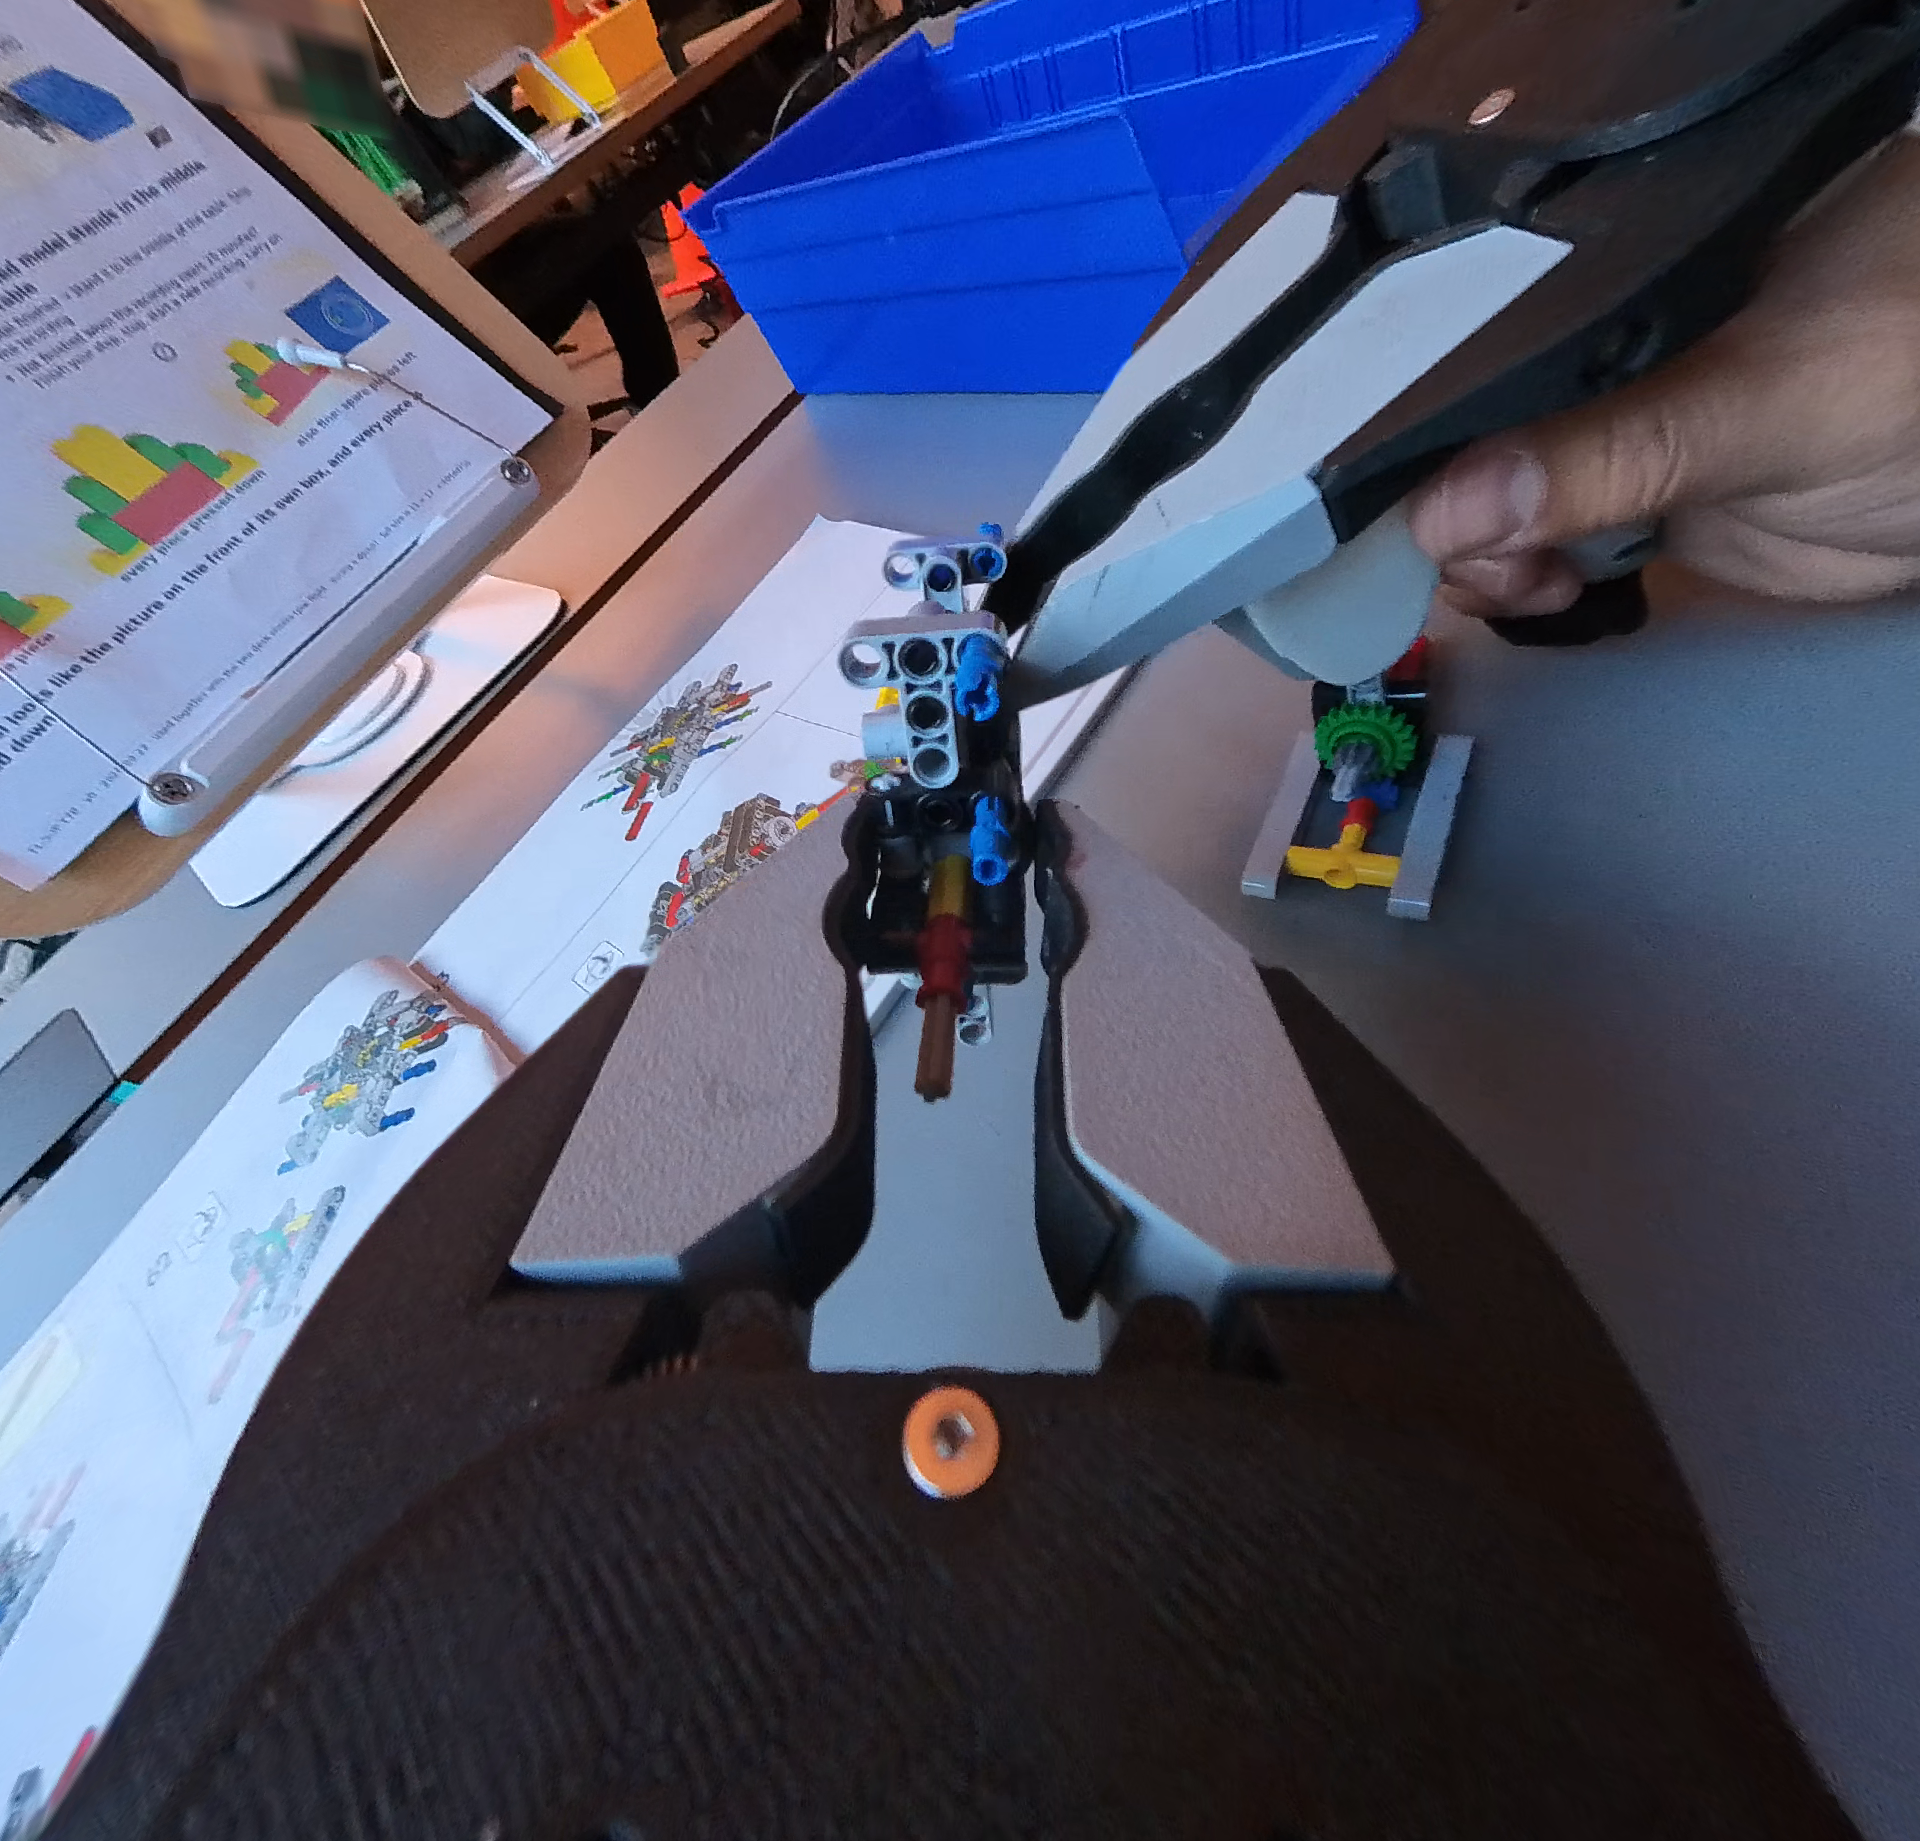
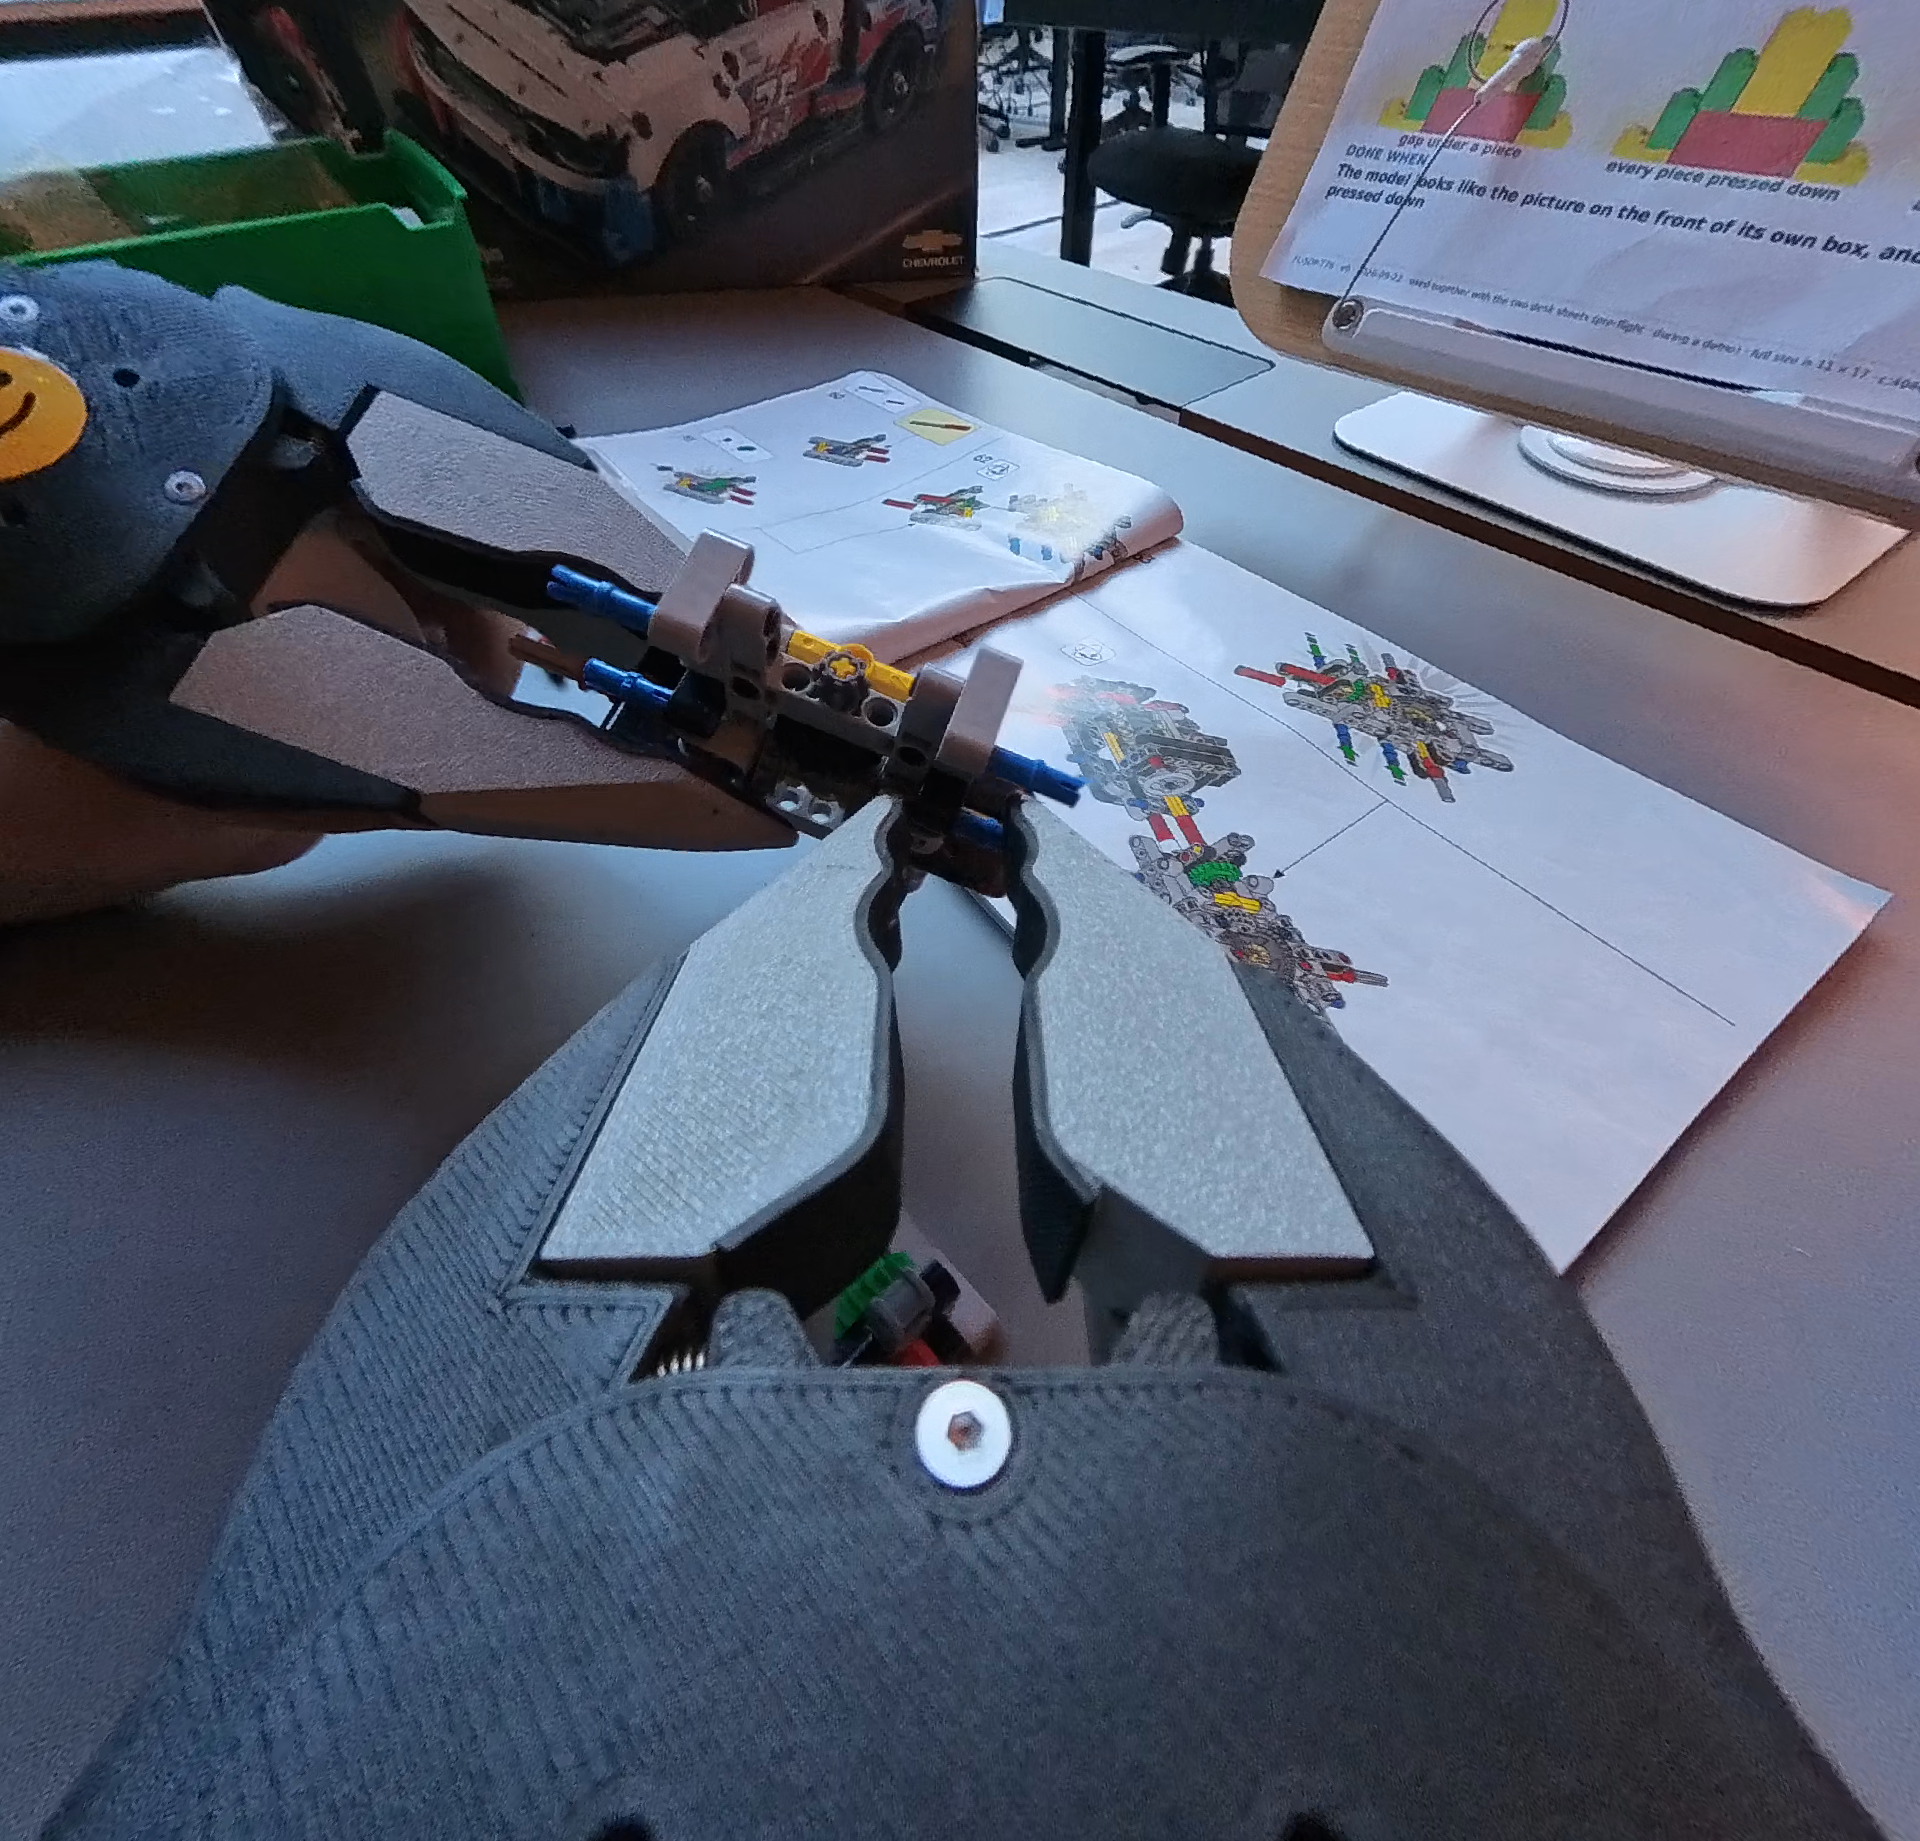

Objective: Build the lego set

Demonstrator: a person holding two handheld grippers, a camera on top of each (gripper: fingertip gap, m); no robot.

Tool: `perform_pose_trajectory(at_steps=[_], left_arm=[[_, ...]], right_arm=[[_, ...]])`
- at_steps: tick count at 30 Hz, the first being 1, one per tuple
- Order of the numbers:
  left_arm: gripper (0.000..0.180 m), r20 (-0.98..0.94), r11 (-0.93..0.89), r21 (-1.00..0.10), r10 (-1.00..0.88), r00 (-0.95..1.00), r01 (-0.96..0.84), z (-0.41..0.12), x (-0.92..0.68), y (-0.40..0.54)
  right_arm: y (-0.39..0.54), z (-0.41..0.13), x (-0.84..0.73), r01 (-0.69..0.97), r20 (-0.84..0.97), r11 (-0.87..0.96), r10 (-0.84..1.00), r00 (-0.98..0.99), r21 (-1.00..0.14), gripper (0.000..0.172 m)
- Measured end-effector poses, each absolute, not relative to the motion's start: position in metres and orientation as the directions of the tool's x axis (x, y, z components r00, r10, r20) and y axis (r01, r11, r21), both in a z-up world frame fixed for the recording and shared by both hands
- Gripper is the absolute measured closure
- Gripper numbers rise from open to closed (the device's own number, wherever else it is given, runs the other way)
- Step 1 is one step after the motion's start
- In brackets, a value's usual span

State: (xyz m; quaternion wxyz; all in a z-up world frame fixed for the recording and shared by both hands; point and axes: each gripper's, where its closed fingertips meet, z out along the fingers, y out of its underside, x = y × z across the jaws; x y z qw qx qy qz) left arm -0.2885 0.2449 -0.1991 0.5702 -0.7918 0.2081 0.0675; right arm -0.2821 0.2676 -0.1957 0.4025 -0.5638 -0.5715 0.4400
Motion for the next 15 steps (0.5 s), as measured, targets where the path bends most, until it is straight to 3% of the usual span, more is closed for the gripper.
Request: perform_pose_trajectory(at_steps=[15], left_arm=[[0.155,-0.408,-0.231,-0.859,-0.231,0.884,-0.457,-0.1942,-0.279,0.2453]], right_arm=[[0.2645,-0.1898,-0.2767,0.287,-0.101,-0.08,0.993,-0.058,-0.954,0.166]])
